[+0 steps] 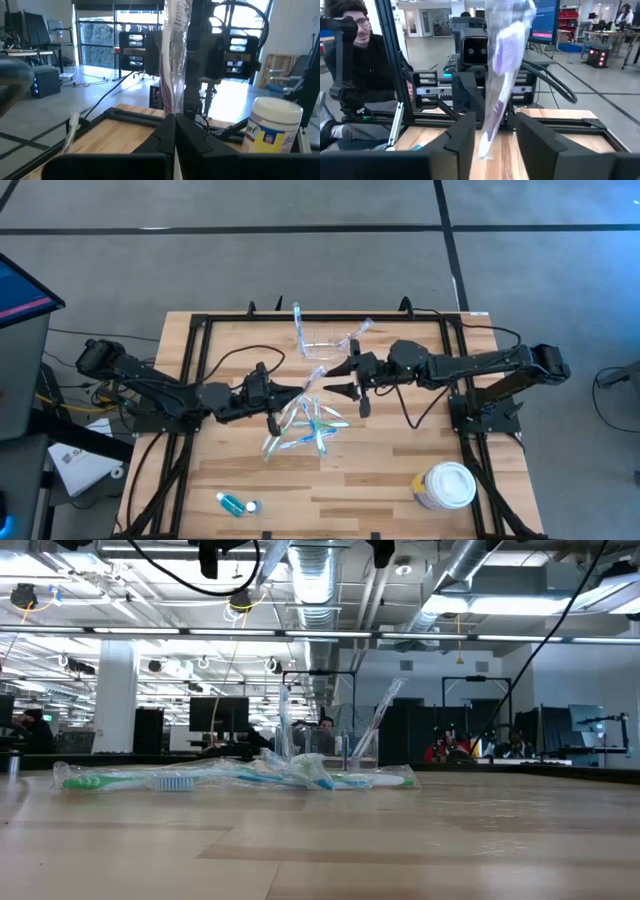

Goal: Pick & Place toothbrushing station
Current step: Put the violet toothbrush into the transparent organizer

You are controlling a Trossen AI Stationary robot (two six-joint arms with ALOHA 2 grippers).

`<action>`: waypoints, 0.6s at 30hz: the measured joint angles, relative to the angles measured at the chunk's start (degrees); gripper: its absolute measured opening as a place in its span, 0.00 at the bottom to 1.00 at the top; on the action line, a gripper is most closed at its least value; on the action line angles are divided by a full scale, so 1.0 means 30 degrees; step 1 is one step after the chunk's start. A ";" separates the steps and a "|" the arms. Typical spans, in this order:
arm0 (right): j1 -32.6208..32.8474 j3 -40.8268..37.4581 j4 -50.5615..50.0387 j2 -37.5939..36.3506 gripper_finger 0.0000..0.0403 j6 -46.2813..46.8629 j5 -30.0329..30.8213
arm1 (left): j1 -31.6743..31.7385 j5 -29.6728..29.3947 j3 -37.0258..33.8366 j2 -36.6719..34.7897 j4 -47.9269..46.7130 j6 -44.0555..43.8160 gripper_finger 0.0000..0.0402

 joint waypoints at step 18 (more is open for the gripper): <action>0.0121 0.0000 0.1036 0.0000 0.53 -0.0007 0.0068 | 0.0826 0.1525 0.0000 0.1927 0.3309 0.0216 0.00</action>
